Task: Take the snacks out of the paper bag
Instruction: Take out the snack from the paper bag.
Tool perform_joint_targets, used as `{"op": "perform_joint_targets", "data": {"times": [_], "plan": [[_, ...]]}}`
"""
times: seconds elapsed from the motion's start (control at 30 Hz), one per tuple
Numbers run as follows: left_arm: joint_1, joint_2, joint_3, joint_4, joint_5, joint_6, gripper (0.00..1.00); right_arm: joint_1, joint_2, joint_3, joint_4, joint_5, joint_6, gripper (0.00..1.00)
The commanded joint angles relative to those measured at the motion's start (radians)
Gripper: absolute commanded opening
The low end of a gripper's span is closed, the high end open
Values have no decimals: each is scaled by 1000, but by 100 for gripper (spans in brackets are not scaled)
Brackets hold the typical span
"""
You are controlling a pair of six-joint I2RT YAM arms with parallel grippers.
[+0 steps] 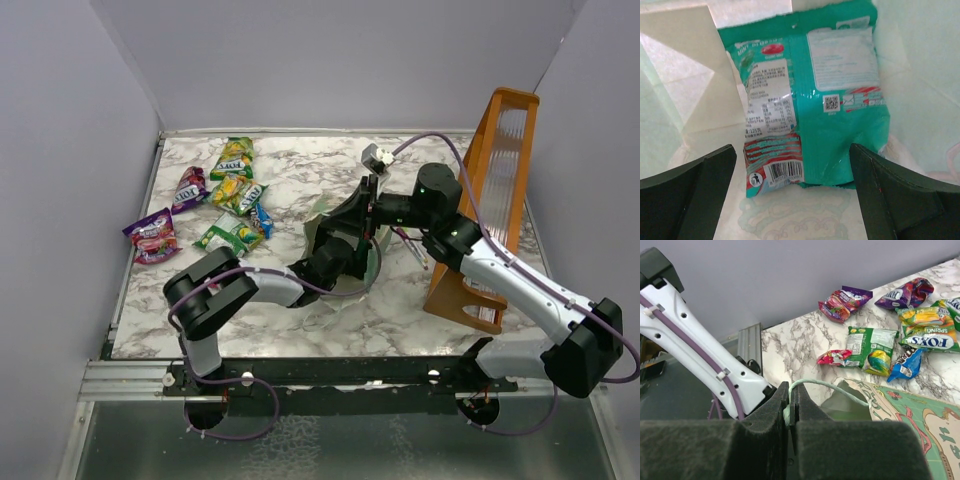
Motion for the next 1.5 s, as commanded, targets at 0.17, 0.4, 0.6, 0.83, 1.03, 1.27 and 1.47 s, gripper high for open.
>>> {"op": "perform_joint_targets", "data": {"times": [0.17, 0.4, 0.6, 0.83, 1.03, 1.27, 1.47], "plan": [[26, 207, 109, 141, 60, 111, 96, 5, -53, -24, 2, -35, 30, 2], [33, 280, 175, 144, 51, 186, 55, 5, -98, -44, -18, 7, 19, 2], [34, 203, 165, 99, 52, 198, 16, 4, -122, -64, -20, 69, 4, 2], [6, 3, 150, -143, 94, 159, 3, 4, -105, -54, -80, 164, -52, 2], [-12, -183, 73, -281, 177, 93, 2, 4, -99, -41, -102, 252, -82, 2], [-57, -312, 32, -409, 220, 64, 0, 5, -79, -16, -99, 290, -77, 2], [-98, -466, -22, -481, 213, 75, 0, 5, -99, -11, -118, 457, -60, 2]]}}
